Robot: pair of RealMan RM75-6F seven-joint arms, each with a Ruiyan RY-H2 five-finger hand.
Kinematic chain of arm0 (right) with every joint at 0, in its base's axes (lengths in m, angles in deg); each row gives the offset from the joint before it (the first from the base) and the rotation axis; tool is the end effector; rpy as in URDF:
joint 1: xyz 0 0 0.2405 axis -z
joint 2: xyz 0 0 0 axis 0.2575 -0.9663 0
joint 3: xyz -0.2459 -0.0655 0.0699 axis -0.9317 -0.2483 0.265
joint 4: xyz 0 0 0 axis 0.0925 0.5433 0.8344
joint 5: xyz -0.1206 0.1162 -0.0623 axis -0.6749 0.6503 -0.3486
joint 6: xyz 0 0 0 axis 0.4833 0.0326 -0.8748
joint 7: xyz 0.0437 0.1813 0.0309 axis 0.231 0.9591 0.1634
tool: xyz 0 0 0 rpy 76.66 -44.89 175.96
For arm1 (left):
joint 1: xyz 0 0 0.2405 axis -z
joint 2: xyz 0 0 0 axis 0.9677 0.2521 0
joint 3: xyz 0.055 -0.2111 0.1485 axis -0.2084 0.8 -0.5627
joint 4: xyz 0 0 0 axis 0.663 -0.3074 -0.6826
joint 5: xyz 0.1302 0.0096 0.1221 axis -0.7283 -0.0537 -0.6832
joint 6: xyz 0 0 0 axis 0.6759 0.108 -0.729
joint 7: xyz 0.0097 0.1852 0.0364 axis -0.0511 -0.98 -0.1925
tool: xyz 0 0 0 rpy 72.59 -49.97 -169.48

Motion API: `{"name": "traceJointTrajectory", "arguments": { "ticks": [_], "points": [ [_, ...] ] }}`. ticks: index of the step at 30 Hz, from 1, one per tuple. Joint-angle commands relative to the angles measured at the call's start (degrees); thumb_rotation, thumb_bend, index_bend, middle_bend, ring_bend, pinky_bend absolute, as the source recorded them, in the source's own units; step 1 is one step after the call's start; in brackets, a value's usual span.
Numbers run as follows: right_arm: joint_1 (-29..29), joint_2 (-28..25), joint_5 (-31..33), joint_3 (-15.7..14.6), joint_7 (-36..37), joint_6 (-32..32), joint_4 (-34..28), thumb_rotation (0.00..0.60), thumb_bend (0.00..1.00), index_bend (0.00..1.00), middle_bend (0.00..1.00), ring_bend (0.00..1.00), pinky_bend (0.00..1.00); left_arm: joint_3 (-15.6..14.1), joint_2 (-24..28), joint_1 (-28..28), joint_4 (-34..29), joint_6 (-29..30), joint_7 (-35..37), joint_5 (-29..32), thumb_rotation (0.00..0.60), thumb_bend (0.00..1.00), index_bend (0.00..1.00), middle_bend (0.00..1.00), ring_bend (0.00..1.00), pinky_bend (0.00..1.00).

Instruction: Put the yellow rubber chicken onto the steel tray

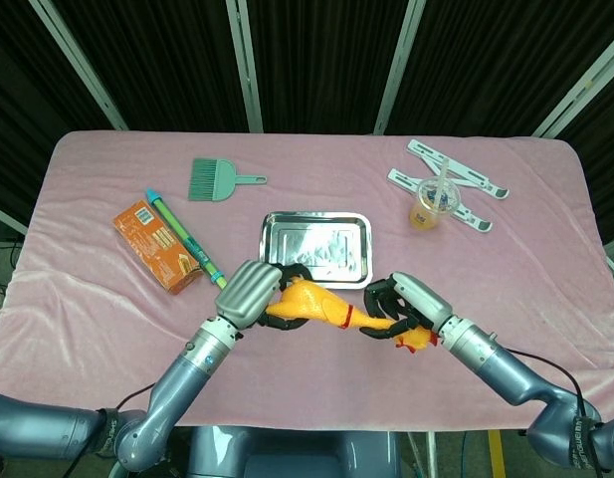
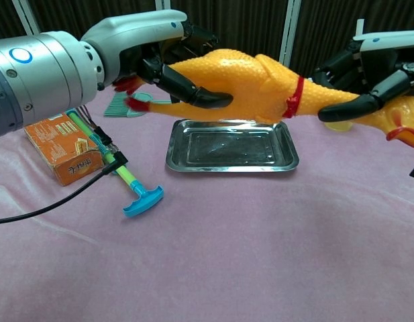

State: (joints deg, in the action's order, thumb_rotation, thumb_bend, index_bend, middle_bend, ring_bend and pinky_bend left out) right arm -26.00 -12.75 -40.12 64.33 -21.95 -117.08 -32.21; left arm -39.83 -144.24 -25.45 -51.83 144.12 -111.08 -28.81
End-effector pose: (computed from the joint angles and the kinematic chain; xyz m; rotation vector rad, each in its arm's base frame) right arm -0.1328 -0.3395 0.0946 1.7673 -1.8246 1.3497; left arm -0.0149 0.3413 0.0222 -1.8269 -1.2021 -1.3258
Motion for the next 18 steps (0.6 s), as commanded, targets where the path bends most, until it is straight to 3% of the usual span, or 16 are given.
{"name": "traceJointTrajectory", "arguments": {
  "ticks": [1, 4, 9, 18],
  "points": [
    [0.19, -0.04, 0.00, -0.10, 0.13, -0.20, 0.12, 0.600, 0.50, 1.00, 0.79, 0.81, 0.93, -0.18, 0.38, -0.21, -0.03, -0.07, 0.16, -0.42, 0.600, 0.00, 0.01, 0.11, 0.07, 0.29],
    [0.35, 0.08, -0.13, -0.24, 0.15, -0.33, 0.23, 0.600, 0.50, 1.00, 0.79, 0.81, 0.93, -0.34, 0.47, -0.43, 0.01, 0.18, 0.40, -1.18, 0.600, 0.00, 0.00, 0.01, 0.00, 0.20],
    [0.50, 0.31, -0.19, -0.34, 0.20, -0.52, 0.67, 0.600, 0.51, 1.00, 0.79, 0.81, 0.93, -0.70, 0.97, -1.13, -0.42, 1.05, 0.67, -2.68, 0.600, 0.00, 0.00, 0.00, 0.00, 0.12],
    [0.13, 2.06, 2.30, 0.08, 1.17, 1.35, 4.79, 0.600, 0.51, 1.00, 0.79, 0.81, 0.93, -2.43, 5.68, -5.33, -3.45, 4.11, 3.99, -8.49, 0.600, 0.00, 0.00, 0.00, 0.00, 0.12]
  ]
}}
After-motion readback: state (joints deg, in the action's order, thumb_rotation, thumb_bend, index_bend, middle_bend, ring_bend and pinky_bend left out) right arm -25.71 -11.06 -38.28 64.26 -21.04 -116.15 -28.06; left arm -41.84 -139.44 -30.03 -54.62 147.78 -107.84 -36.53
